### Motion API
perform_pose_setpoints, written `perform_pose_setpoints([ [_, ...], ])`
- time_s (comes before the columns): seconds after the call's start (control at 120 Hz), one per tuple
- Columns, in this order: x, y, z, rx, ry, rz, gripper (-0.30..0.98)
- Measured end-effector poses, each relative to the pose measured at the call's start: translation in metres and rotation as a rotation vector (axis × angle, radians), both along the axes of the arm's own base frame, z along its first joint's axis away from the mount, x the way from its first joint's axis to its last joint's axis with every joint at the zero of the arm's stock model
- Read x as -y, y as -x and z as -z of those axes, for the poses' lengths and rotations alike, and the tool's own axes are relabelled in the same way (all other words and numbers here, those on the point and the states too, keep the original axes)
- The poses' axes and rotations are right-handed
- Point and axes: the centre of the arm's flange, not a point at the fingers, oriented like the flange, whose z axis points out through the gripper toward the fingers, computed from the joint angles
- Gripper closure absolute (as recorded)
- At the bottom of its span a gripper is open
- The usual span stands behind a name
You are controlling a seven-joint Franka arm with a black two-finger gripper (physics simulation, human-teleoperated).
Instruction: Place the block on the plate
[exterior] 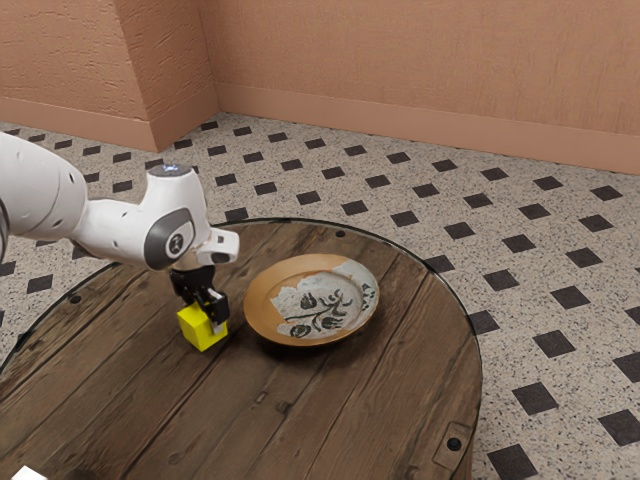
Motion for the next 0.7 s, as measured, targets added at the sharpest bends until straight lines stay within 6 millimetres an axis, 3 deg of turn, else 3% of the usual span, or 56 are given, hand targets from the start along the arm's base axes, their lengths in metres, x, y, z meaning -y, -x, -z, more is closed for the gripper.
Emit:
perform_pose_setpoints([
  [0.467,0.002,-0.002,-0.011,0.019,-0.003,0.015,0.27],
  [0.567,0.008,-0.002,-0.026,0.038,-0.007,0.026,0.28],
  [0.7,0.021,-0.001,-0.071,0.088,-0.019,0.049,0.28],
])
